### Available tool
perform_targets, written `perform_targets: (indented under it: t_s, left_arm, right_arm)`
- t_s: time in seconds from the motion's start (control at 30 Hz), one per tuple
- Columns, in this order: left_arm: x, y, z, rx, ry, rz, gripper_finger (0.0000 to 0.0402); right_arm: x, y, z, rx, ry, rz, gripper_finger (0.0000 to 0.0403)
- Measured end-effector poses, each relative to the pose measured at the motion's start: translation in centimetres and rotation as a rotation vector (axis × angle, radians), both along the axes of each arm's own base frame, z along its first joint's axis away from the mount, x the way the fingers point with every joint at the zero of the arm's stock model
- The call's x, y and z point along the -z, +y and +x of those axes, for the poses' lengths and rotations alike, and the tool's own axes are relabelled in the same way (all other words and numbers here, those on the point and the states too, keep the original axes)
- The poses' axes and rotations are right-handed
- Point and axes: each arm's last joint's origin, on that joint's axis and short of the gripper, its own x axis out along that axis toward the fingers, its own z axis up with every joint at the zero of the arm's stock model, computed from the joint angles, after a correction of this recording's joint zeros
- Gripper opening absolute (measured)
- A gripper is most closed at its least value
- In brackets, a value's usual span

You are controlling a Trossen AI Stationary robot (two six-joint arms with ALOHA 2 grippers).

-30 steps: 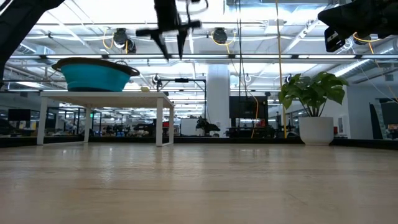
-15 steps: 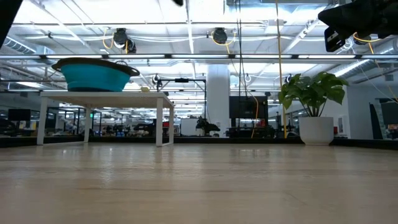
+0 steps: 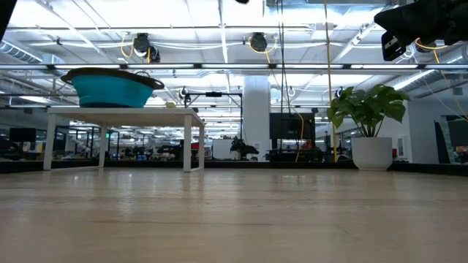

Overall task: Pick & Place Fruit
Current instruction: Return to Home Position

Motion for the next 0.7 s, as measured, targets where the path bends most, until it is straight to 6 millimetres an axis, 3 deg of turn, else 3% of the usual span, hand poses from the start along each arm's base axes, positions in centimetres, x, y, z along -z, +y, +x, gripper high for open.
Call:
perform_targets:
  t_s: [0.17, 0.3, 0.47, 0.7]
  left_arm:
    - [2.0, 0.7, 0.2, 0.1, -0.006, -0.041, 0.0002]
    - [2.9, 1.7, -0.9, 0.195, -0.093, -0.07, 0.0003]
    - [3.2, 2.5, -5.0, 0.237, -0.206, -0.061, 0.0004]
    - [5.3, 3.1, -11.1, 0.27, -0.322, -0.03, 0.0006]
  right_arm:
    - [0.0, 0.0, 0.0, 0.0, 0.0, 0.0, 0.0]
    - [0.1, 0.0, 0.0, 0.0, 0.007, 0.001, 0.0]
    - [0.1, 0.0, 0.0, -0.001, 0.011, 0.027, 0.0]
    - [0.1, 0.0, 0.0, -0.005, 0.021, 0.129, 0.0]
